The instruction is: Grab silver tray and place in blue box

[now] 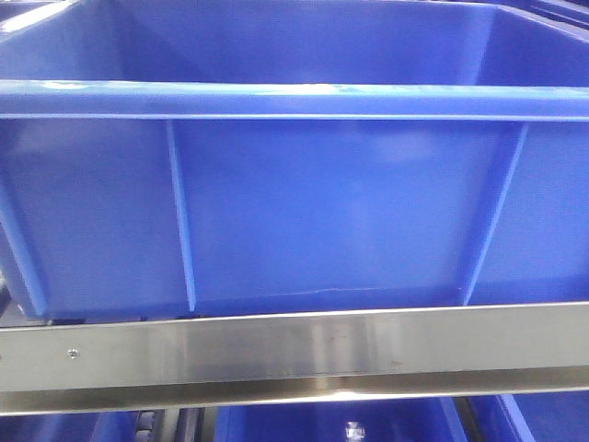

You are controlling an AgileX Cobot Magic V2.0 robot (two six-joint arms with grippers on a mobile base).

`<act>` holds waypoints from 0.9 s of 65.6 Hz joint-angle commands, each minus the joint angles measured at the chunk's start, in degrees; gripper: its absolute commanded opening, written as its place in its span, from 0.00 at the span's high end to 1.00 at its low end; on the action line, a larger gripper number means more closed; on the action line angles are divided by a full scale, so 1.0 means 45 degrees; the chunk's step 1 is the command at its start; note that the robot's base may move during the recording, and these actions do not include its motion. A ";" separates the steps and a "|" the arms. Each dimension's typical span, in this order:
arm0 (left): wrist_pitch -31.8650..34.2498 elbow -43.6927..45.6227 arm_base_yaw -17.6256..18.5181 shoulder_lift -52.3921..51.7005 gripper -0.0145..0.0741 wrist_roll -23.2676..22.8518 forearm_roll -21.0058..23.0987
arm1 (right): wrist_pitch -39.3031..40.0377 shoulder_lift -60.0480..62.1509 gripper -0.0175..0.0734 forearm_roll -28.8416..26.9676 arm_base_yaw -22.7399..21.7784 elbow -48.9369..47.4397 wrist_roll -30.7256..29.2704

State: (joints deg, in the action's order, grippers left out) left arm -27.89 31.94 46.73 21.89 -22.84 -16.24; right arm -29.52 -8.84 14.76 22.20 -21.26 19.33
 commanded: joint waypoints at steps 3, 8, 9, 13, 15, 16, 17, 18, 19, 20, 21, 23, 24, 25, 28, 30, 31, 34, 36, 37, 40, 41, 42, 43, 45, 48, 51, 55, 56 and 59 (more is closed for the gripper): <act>0.0789 0.0255 -0.0432 -0.0158 0.94 0.1371 0.1306 | 0.1200 -0.0131 0.75 0.0294 0.0038 -0.0331 -0.0123; 0.1283 -0.0231 -0.1395 -0.0571 0.94 0.2522 0.2138 | 0.1187 -0.0131 0.75 0.0294 0.0038 -0.0331 -0.0123; 0.1430 -0.0350 -0.1597 -0.0669 0.94 0.2707 0.2231 | 0.1187 -0.0131 0.75 0.0294 0.0038 -0.0331 -0.0123; 0.2357 -0.0995 -0.2710 -0.1150 0.94 0.3414 0.2638 | 0.1187 -0.0131 0.75 0.0294 0.0038 -0.0331 -0.0123; 0.2900 -0.1418 -0.3301 -0.1468 0.94 0.3821 0.2796 | 0.1187 -0.0131 0.75 0.0294 0.0038 -0.0331 -0.0123; 0.3114 -0.1595 -0.3537 -0.1683 0.94 0.3997 0.2920 | 0.1187 -0.0131 0.75 0.0294 0.0038 -0.0331 -0.0123; 0.3318 -0.1771 -0.3777 -0.1833 0.94 0.4166 0.3010 | 0.1172 -0.0131 0.75 0.0294 0.0038 -0.0331 -0.0123; 0.3598 -0.2043 -0.4137 -0.1989 0.94 0.4422 0.3185 | 0.1172 -0.0131 0.75 0.0294 0.0038 -0.0331 -0.0123; 0.3773 -0.2228 -0.4373 -0.2220 0.94 0.4567 0.3295 | 0.1172 -0.0131 0.75 0.0294 0.0038 -0.0331 -0.0123; 0.3944 -0.2411 -0.4608 -0.2376 0.94 0.4765 0.3426 | 0.1172 -0.0131 0.75 0.0294 0.0038 -0.0331 -0.0123; 0.4154 -0.2691 -0.4965 -0.2612 0.94 0.4867 0.3609 | 0.1145 -0.0131 0.75 0.0294 0.0038 -0.0331 -0.0123; 0.4406 -0.3150 -0.5433 -0.2926 0.94 0.5076 0.3794 | 0.1137 -0.0131 0.75 0.0294 0.0038 -0.0331 -0.0123; 0.4548 -0.3336 -0.5766 -0.3160 0.94 0.5076 0.3889 | 0.1137 -0.0131 0.75 0.0294 0.0038 -0.0331 -0.0123; 0.4634 -0.3615 -0.5986 -0.3316 0.94 0.5076 0.3947 | 0.1137 -0.0131 0.75 0.0294 0.0038 -0.0331 -0.0123; 0.4791 -0.4229 -0.6692 -0.3838 0.94 0.5076 0.4111 | 0.1137 -0.0131 0.75 0.0294 0.0038 -0.0331 -0.0123; 0.4844 -0.4558 -0.7145 -0.4196 0.94 0.5076 0.4181 | 0.1137 -0.0131 0.75 0.0294 0.0038 -0.0331 -0.0123; 0.4845 -0.4797 -0.7317 -0.4332 0.94 0.5076 0.4242 | 0.1137 -0.0131 0.75 0.0294 0.0038 -0.0331 -0.0123; 0.4908 -0.5249 -0.7842 -0.4765 0.94 0.5076 0.4263 | 0.1137 -0.0131 0.75 0.0294 0.0038 -0.0331 -0.0123; 0.5026 -0.5689 -0.8241 -0.5047 0.94 0.5076 0.4263 | 0.1137 -0.0131 0.75 0.0294 0.0038 -0.0331 -0.0123; 0.5081 -0.5835 -0.8361 -0.5153 0.94 0.5076 0.4263 | 0.1137 -0.0131 0.75 0.0294 0.0038 -0.0331 -0.0123; 0.5468 -0.6358 -0.8659 -0.5267 0.94 0.5076 0.4263 | 0.1137 -0.0131 0.75 0.0294 0.0038 -0.0331 -0.0123; 0.5824 -0.6519 -0.8777 -0.5229 0.94 0.5076 0.4263 | 0.1137 -0.0131 0.75 0.0294 0.0038 -0.0331 -0.0123; 0.6065 -0.6768 -0.8843 -0.5201 0.94 0.5076 0.4263 | 0.1126 -0.0131 0.75 0.0294 0.0038 -0.0331 -0.0123; 0.6459 -0.6940 -0.8926 -0.5202 0.94 0.5076 0.4263 | 0.1126 -0.0131 0.75 0.0294 0.0038 -0.0331 -0.0123; 0.7048 -0.7397 -0.9027 -0.5202 0.94 0.5076 0.4263 | 0.1126 -0.0131 0.75 0.0294 0.0038 -0.0331 -0.0123; 0.6780 -0.7422 -0.9148 -0.5202 0.94 0.5076 0.4263 | 0.1095 -0.0131 0.75 0.0294 0.0038 -0.0331 -0.0123; 0.6652 -0.7355 -0.9172 -0.5202 0.94 0.5076 0.4263 | 0.1079 -0.0131 0.75 0.0294 0.0038 -0.0331 -0.0123; 0.6619 -0.7417 -0.9170 -0.5202 0.94 0.5076 0.4263 | 0.1035 -0.0131 0.75 0.0294 0.0038 -0.0331 -0.0123; 0.6619 -0.7417 -0.9170 -0.5202 0.94 0.5076 0.4263 | 0.1035 -0.0131 0.75 0.0294 0.0038 -0.0331 -0.0123; 0.6619 -0.7417 -0.9170 -0.5202 0.94 0.5076 0.4263 | 0.1035 -0.0131 0.75 0.0294 0.0038 -0.0331 -0.0123</act>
State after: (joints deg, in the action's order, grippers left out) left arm -3.59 -1.63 5.67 -0.58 0.00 2.37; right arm -29.52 -8.84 14.76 22.20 -21.09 19.21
